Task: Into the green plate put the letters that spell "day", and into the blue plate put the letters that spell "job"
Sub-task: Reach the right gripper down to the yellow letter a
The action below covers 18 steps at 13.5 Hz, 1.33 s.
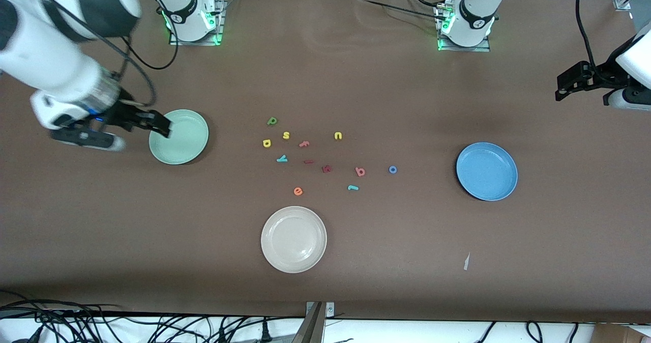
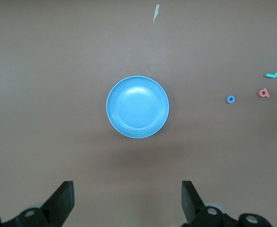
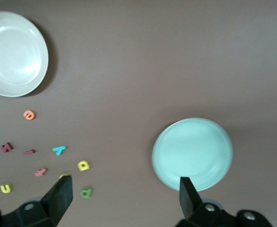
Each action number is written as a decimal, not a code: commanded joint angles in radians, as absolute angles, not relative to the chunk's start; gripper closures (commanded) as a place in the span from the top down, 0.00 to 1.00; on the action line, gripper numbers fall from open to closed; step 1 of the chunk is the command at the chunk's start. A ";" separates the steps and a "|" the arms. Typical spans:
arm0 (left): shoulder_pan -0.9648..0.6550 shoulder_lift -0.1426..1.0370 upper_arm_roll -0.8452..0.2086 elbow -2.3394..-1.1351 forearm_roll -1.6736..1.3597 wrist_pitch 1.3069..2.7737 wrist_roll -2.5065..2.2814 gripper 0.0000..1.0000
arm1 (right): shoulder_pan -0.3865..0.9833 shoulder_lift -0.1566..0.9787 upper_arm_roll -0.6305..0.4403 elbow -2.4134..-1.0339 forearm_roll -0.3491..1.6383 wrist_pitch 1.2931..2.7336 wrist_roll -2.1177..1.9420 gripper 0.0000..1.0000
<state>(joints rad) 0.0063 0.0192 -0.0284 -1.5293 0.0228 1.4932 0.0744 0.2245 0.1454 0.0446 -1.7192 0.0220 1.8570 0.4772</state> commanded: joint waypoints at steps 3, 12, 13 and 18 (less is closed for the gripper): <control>0.000 0.031 -0.026 -1.500 0.020 1.467 0.064 1.00 | 0.330 0.198 0.041 -1.908 0.005 2.118 0.778 1.00; 0.014 0.034 -0.018 -1.494 -0.072 1.470 0.075 1.00 | 0.537 0.429 0.038 -2.056 -0.153 2.479 1.351 1.00; 0.012 0.044 -0.020 -1.493 -0.068 1.470 0.077 1.00 | 0.537 0.449 0.038 -2.052 -0.226 2.480 1.354 1.00; 0.012 0.089 -0.020 -1.474 -0.075 1.471 0.083 1.00 | 0.566 0.475 0.043 -2.059 -0.256 2.525 1.553 1.00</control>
